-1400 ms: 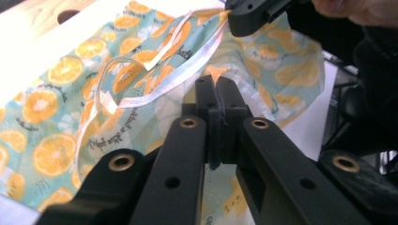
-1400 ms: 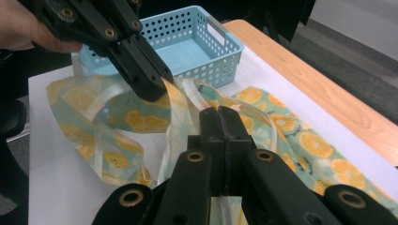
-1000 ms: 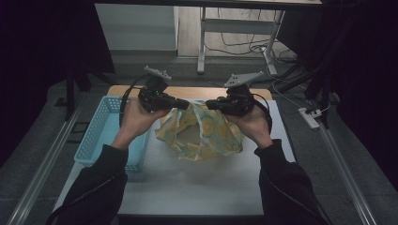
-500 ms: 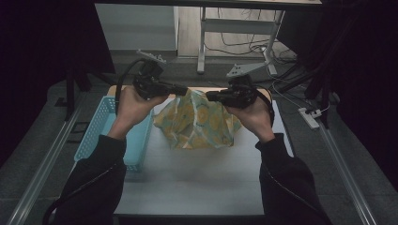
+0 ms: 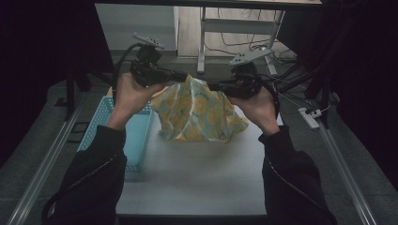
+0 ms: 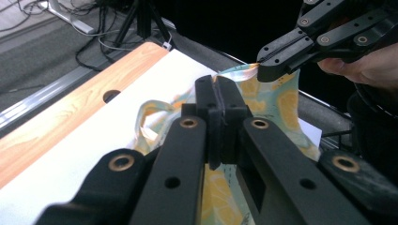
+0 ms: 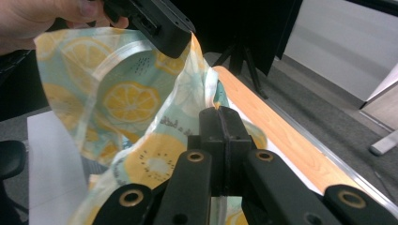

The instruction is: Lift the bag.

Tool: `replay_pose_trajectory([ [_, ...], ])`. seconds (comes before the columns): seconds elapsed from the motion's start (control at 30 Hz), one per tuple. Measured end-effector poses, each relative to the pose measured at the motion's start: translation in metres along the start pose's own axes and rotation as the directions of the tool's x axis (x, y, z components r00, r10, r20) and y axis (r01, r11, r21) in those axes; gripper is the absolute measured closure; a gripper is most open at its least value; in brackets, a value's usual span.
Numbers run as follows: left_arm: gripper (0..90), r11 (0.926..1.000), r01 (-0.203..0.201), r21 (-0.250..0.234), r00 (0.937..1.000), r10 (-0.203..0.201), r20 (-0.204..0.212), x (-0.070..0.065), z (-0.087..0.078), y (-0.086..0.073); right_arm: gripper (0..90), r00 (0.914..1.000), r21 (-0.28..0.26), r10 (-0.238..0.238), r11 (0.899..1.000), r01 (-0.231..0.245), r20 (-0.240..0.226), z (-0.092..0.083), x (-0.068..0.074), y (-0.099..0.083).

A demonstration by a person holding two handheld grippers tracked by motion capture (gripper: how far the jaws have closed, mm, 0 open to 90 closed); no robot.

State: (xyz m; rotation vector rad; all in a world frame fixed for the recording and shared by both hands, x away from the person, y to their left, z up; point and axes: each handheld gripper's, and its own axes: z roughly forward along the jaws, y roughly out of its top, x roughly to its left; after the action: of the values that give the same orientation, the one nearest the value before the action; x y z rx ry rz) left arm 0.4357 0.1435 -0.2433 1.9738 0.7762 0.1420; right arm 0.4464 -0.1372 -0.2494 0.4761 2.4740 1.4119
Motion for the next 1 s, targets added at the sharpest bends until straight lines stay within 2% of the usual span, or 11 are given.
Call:
replay_pose_trajectory([
  [0.23, 90.0, 0.9999, 0.001, -0.017, 0.9996, -0.001, -0.028, 0.001, -0.003, 0.01, 89.8, 0.9996, -0.002, -0.006, 1.0, 0.006, 0.028, -0.007, -0.002, 0.01],
  [0.4, 90.0, 0.9995, 0.009, -0.03, 0.9986, -0.011, -0.052, 0.006, 0.001, 0.011, 89.8, 0.9991, 0.003, 0.0, 1.0, -0.001, 0.042, -0.006, -0.005, 0.01],
  [0.5, 89.9, 0.9992, 0.015, -0.037, 0.998, -0.017, -0.061, 0.01, 0.007, 0.011, 89.6, 0.9982, 0.016, 0.01, 1.0, -0.011, 0.058, 0.0, -0.01, 0.006],
  [0.67, 89.7, 0.9997, 0.01, -0.023, 0.9944, -0.012, -0.105, 0.017, 0.019, 0.009, 89.5, 0.9965, 0.027, 0.02, 0.999, -0.022, 0.081, 0.009, -0.014, 0.002],
  [1.0, 88.6, 0.9999, 0.011, 0.007, 0.9896, -0.01, -0.143, 0.03, 0.043, 0.001, 88.5, 0.9935, 0.045, 0.043, 0.998, -0.048, 0.106, 0.032, -0.024, -0.01],
])
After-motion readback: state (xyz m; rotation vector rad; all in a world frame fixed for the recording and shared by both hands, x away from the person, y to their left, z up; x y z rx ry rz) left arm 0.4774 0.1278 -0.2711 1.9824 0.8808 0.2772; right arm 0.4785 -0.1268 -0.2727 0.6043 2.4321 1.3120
